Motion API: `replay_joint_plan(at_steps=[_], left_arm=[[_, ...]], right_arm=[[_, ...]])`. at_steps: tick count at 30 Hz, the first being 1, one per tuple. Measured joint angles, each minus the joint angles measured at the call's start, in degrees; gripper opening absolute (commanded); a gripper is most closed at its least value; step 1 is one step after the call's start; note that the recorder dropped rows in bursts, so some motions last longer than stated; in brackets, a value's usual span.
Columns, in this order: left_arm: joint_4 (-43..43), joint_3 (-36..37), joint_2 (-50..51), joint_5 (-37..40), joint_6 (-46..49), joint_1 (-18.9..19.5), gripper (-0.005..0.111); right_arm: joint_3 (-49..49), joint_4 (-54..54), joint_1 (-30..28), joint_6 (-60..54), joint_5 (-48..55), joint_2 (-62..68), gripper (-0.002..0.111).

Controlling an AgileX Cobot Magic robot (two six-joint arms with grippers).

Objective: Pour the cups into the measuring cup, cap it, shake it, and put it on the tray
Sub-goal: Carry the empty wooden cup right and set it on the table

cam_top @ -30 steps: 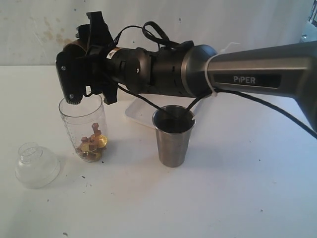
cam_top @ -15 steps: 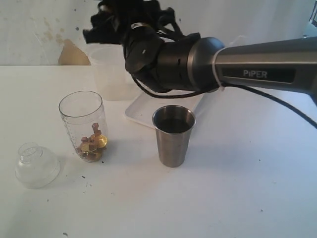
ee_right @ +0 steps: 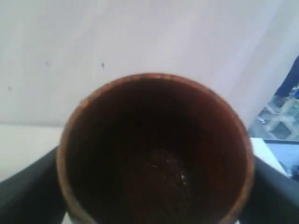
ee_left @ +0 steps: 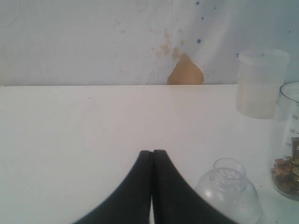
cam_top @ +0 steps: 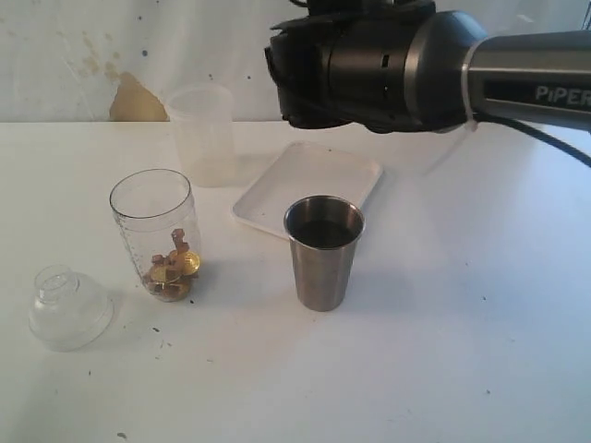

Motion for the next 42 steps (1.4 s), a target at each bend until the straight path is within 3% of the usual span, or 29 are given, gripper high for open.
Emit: replay_joint_plan(at_steps=[5,10,17,20,23,28,31,34,42], left_arm=[[0.0,0.0,0.0,0.0,0.0,0.0,0.0],[0.0,0.0,0.0,0.0,0.0,0.0,0.0],[0.0,0.0,0.0,0.0,0.0,0.0,0.0],[0.0,0.0,0.0,0.0,0.0,0.0,0.0],[0.0,0.0,0.0,0.0,0.0,0.0,0.0],[0.0,0.0,0.0,0.0,0.0,0.0,0.0],[0.0,0.0,0.0,0.0,0.0,0.0,0.0],[0.0,0.0,0.0,0.0,0.0,0.0,0.0],[0.0,0.0,0.0,0.0,0.0,0.0,0.0]], right_arm=[[2.35,3.1,-3.89,-10.22,-1.34,0.0,0.0],[6.61,3.24,-8.56,-8.09,-0.07,0.0,0.0],[15.47,3.7,-15.02,0.54,29.01,0.12,0.0],[16.23,3.6,-18.43,2.47,35.98,0.12,0.0],[16.8,3.43,-22.35,1.8,43.64,0.12,0.0],[19.02,3.31,-29.95,-0.22,69.96,0.88,0.0],[20.24,2.95,-32.65,-4.0,77.81,1.43,0.0],[21.45,2.84,-34.15,-8.72,78.1,1.43,0.0],[22.02,2.73,-34.55,-11.92,59.81,1.43,0.0]])
